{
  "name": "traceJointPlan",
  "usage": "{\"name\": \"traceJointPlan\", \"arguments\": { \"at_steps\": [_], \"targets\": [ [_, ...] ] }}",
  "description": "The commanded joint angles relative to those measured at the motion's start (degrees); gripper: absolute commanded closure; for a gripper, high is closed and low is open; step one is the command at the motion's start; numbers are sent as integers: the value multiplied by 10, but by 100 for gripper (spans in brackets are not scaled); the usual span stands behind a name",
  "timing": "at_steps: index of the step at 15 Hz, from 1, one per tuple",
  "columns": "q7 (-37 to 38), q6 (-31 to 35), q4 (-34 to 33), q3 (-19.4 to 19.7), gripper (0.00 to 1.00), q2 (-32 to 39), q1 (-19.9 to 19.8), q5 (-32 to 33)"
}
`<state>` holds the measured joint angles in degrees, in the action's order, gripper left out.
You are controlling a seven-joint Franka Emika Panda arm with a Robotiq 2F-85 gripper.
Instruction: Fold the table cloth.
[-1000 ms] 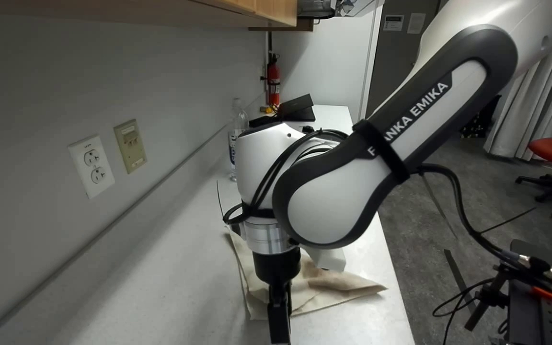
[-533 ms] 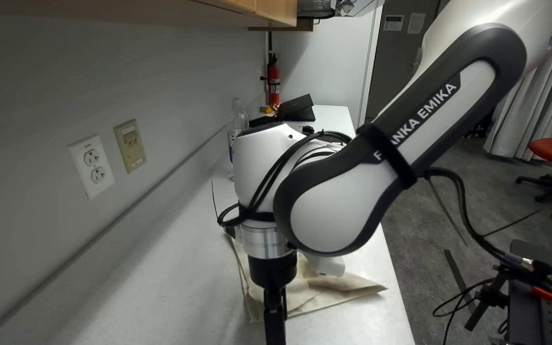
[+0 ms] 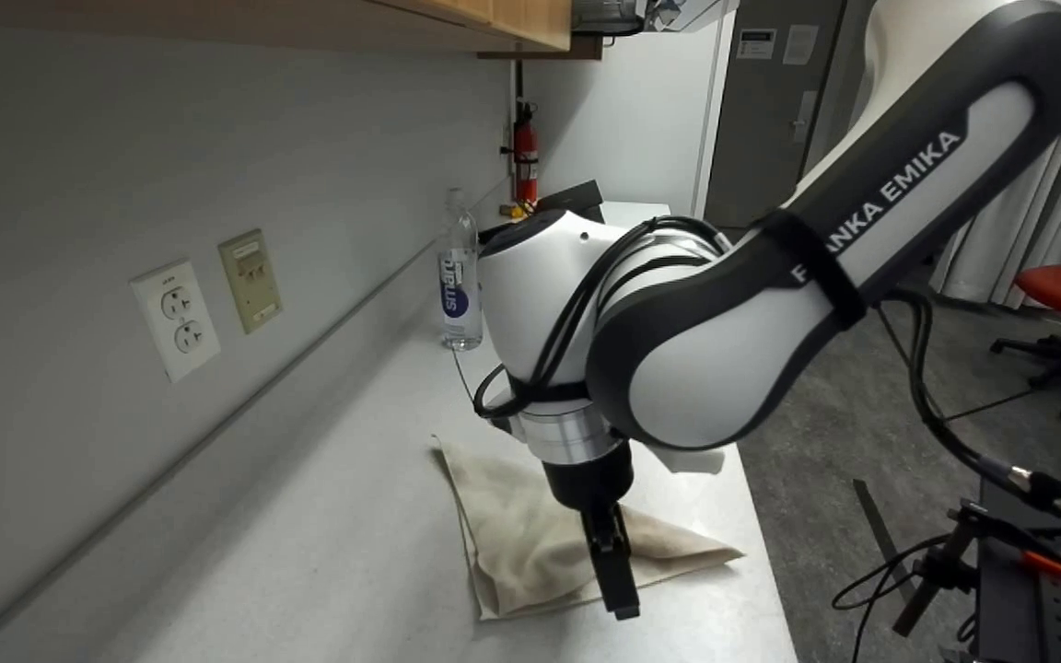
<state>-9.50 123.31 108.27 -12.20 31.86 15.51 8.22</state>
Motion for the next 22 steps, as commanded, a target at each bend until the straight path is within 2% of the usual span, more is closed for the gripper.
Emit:
{"name": "traceJointPlan", "arguments": {
  "at_steps": [1, 5, 8, 13, 17, 22],
  "targets": [
    [16, -36, 66, 16, 0, -82, 0, 30],
    [17, -22, 124, 26, 0, -133, -25, 21],
    [17, 12, 171, 36, 0, -159, -48, 14],
    [5, 123, 222, 35, 0, -165, -79, -19],
    [-5, 194, 251, 30, 0, -160, -85, -47],
    [10, 180, 236, 36, 0, -144, -75, -33]
  ]
}}
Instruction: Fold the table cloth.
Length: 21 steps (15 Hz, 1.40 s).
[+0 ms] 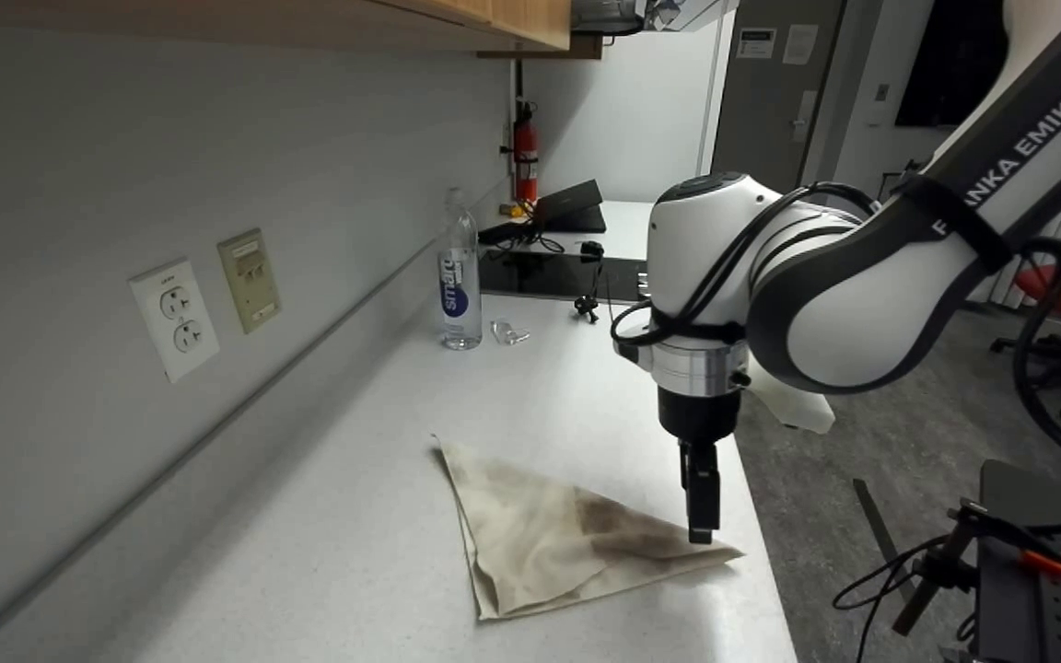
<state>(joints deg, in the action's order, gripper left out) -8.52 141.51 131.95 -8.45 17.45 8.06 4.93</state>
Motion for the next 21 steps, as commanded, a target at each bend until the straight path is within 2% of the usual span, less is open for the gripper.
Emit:
{"name": "traceJointPlan", "arguments": {
  "at_steps": [1, 5, 7, 10, 12, 13, 14, 21],
  "targets": [
    [0, -2, -1, -1, 0, 0, -1, 0],
    [16, 8, 1, 2, 0, 10, 5, 8],
    [15, 8, 5, -1, 5, 21, 7, 4],
    [23, 14, 11, 0, 6, 35, 12, 8],
    [27, 20, 13, 1, 12, 43, 15, 10],
    [29, 22, 13, 1, 17, 46, 15, 9],
    [32, 25, 13, 1, 36, 48, 17, 9],
    [48, 27, 10, 5, 90, 50, 23, 16]
  ]
}}
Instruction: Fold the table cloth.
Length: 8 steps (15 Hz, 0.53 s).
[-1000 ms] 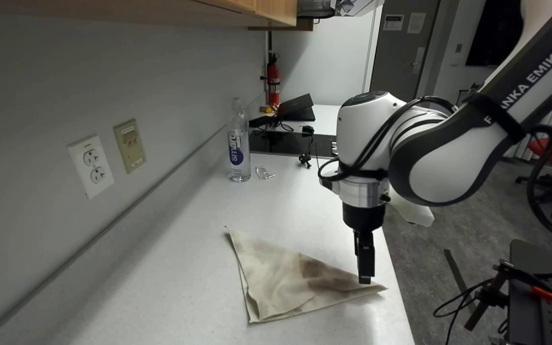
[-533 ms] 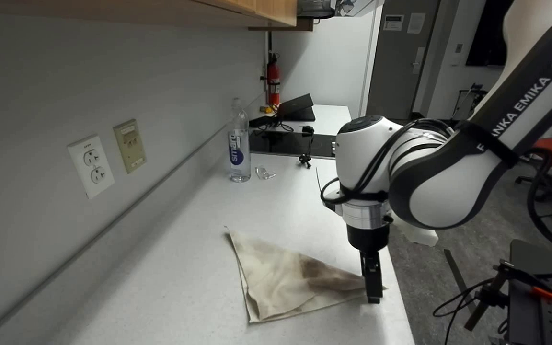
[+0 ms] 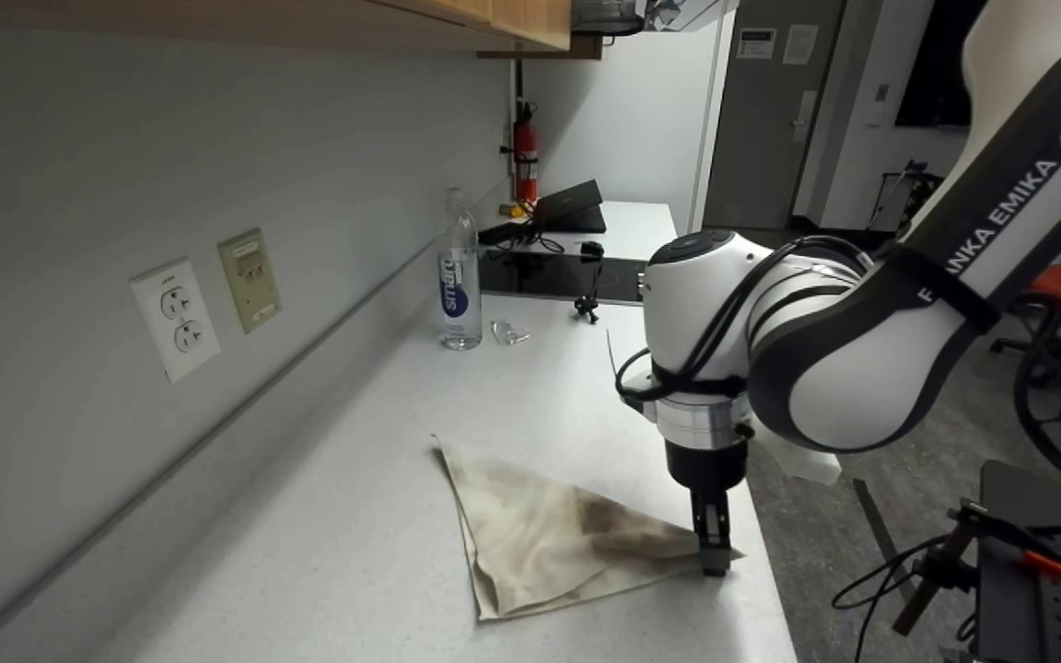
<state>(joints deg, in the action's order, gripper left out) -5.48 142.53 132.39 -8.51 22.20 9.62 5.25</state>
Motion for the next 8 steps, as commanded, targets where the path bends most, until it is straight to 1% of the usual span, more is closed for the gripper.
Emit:
{"name": "traceJointPlan", "arguments": {
  "at_steps": [1, 2, 5, 8],
  "targets": [
    [20, 15, 6, 6, 96, 0, 10, 16],
    [22, 14, 7, 8, 100, -2, 11, 20],
    [46, -2, 22, 13, 100, -14, 22, 42],
    [53, -27, 34, 11, 99, -25, 19, 46]
  ]
}}
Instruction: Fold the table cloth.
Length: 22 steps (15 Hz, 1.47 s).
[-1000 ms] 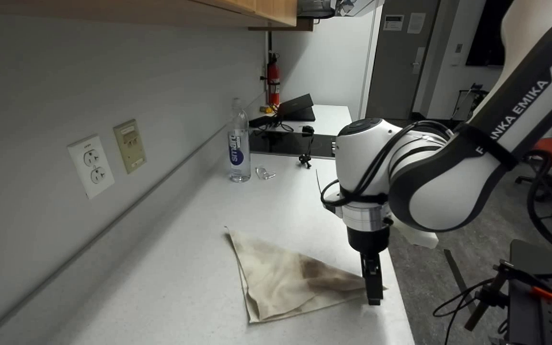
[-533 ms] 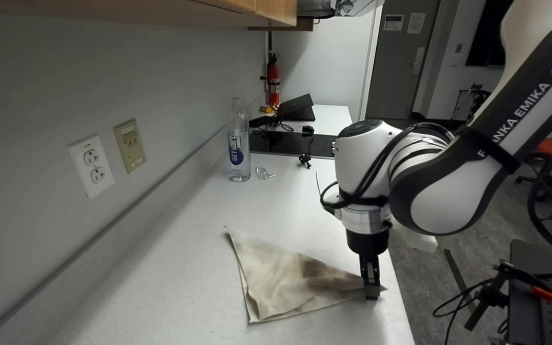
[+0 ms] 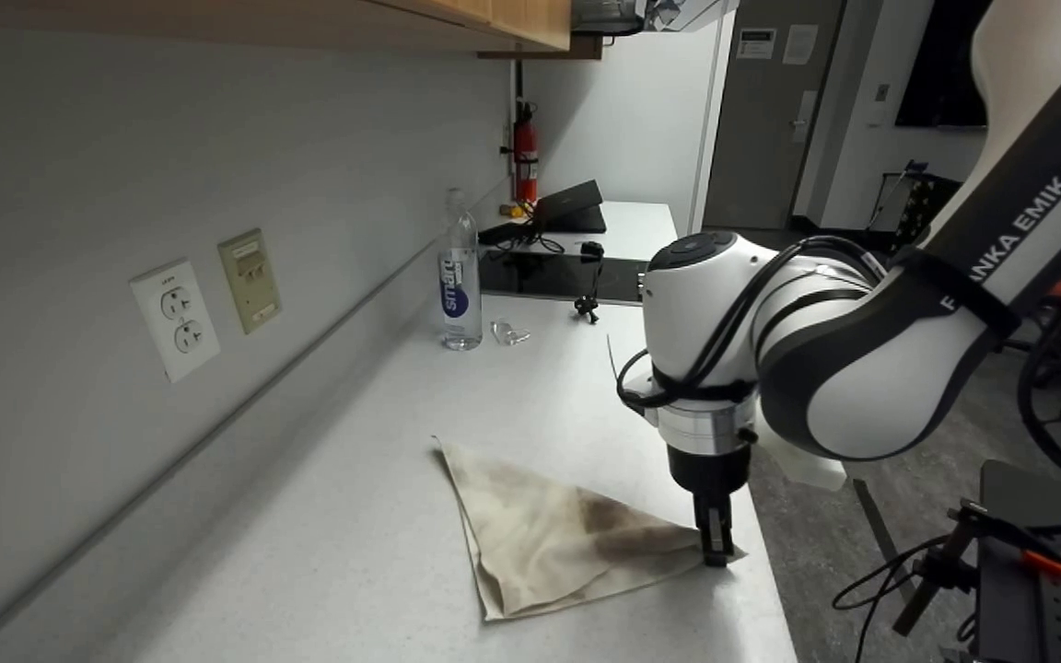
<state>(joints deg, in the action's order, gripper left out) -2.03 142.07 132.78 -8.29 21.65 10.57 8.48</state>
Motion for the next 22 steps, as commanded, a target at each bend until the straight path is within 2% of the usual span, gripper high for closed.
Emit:
{"name": "traceJointPlan", "arguments": {
  "at_steps": [1, 8, 13, 14, 20, 22],
  "targets": [
    [10, -34, 35, 3, 99, -24, 5, 3],
    [-15, -146, 51, -12, 99, -40, -3, -14],
    [20, -116, 63, 3, 99, -43, 11, 44],
    [11, -165, 33, 1, 99, -73, 8, 45],
    [-4, -230, -33, -12, 99, -112, 9, 57],
    [-6, -231, -58, -14, 99, -106, 9, 57]
  ]
}}
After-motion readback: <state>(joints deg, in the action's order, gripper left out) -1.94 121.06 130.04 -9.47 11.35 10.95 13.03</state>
